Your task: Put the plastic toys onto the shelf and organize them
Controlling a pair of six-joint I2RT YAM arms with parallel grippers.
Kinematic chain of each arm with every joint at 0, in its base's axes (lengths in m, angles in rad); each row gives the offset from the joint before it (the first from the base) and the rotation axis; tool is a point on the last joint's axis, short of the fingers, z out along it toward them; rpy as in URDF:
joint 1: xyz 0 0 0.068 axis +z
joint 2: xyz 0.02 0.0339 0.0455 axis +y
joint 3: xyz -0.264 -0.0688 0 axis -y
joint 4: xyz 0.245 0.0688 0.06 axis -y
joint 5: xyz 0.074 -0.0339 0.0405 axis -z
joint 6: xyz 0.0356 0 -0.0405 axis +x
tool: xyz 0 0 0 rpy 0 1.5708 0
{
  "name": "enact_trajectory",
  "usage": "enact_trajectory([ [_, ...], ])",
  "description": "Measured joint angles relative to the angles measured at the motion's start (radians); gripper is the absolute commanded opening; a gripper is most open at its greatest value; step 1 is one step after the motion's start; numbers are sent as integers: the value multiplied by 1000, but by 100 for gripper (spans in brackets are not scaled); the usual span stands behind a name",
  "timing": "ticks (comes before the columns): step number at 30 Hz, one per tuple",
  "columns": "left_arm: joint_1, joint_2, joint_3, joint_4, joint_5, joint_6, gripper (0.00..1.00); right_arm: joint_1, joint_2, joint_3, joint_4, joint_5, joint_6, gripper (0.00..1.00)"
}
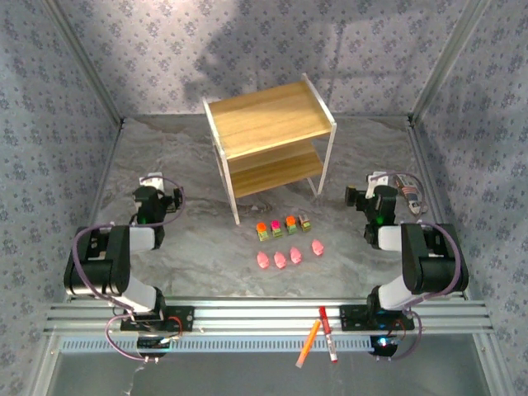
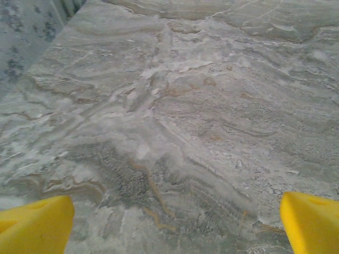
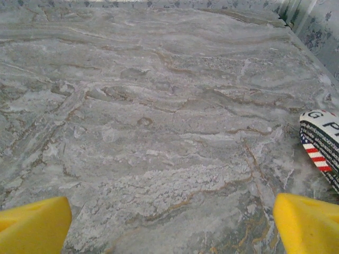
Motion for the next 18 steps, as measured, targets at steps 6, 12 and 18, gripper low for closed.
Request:
enact_trajectory([
  [6, -118, -134, 21, -103, -180, 2, 100, 24, -108, -7, -81, 90, 12, 100],
  [12, -195, -292, 62, -279, -337, -60, 100, 35, -254, 24, -257, 221, 108, 100],
  [18, -243, -438, 79, -451, -388, -169, 99, 83, -351, 136, -599, 371, 286, 100],
])
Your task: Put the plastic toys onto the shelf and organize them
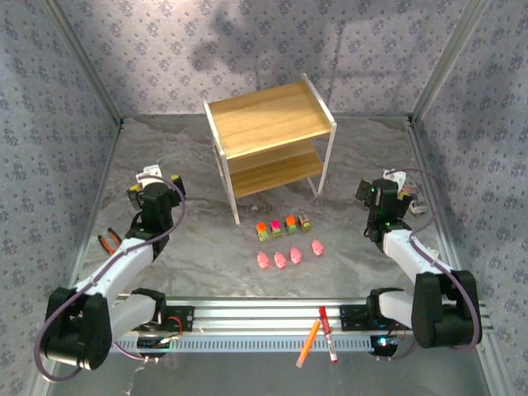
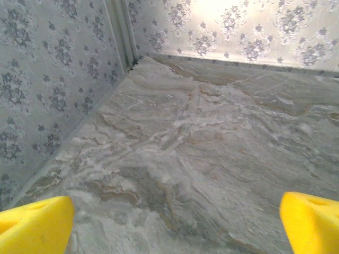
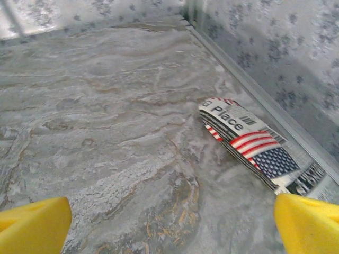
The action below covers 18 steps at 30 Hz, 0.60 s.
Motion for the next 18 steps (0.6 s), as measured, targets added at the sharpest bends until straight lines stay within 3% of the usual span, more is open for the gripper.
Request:
enact_trajectory([
  [9, -197, -214, 3, -182, 84, -81, 100, 77, -199, 171, -446, 70, 247, 100],
  [14, -320, -273, 37, -290, 87, -118, 100, 314, -378, 165, -585, 134, 284, 100],
  [18, -413, -301, 38, -357, 84, -127, 100, 510, -432, 164, -675, 214, 296, 100],
])
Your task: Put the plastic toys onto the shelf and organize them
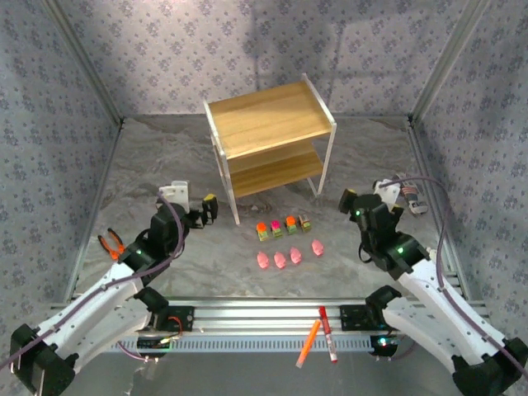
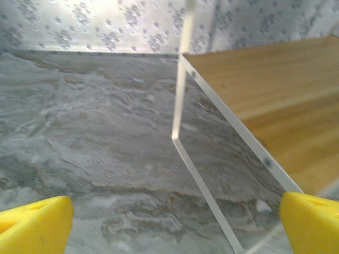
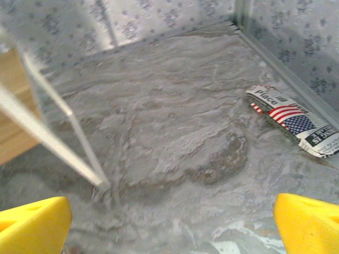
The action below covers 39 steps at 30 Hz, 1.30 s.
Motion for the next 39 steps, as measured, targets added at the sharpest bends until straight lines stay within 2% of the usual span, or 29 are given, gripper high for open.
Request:
enact_trajectory([
  [7, -126, -13, -11, -106, -6, -21, 98, 364, 40, 0, -164, 125, 38, 100],
  [10, -165, -36, -42, -128, -4, -34, 97, 455, 92, 0, -218, 141, 77, 100],
  [17, -190, -26, -95, -146, 37, -65, 96, 485, 201, -26, -242, 79, 143, 100],
  [25, -246, 48, -108, -144, 84, -71, 94, 498, 209, -146, -162, 2, 219, 86],
  [32, -266, 140, -108, -127, 103, -69, 94, 547, 181, -252, -76, -7, 289, 73],
  [39, -277, 179, -108, -114, 113, -66, 94, 584, 179, -305, -7, -11, 298, 69],
])
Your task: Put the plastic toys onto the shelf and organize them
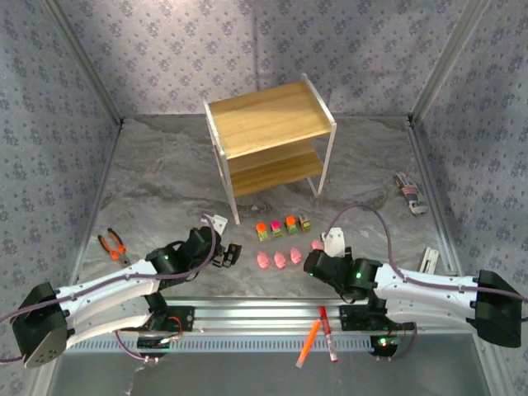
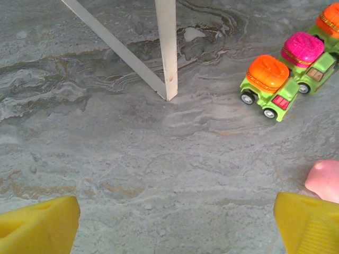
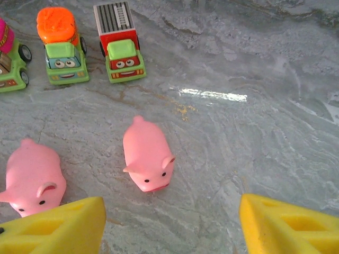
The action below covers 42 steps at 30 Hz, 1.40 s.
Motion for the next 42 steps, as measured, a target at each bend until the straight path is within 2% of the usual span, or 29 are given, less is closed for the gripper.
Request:
enact_trajectory([
  [14, 0, -5, 0, 5, 15, 0, 95, -2, 17, -30, 71, -38, -42, 63],
  [42, -1, 5, 0, 25, 48, 0, 95, -153, 189, 14, 183, -189, -161, 58],
])
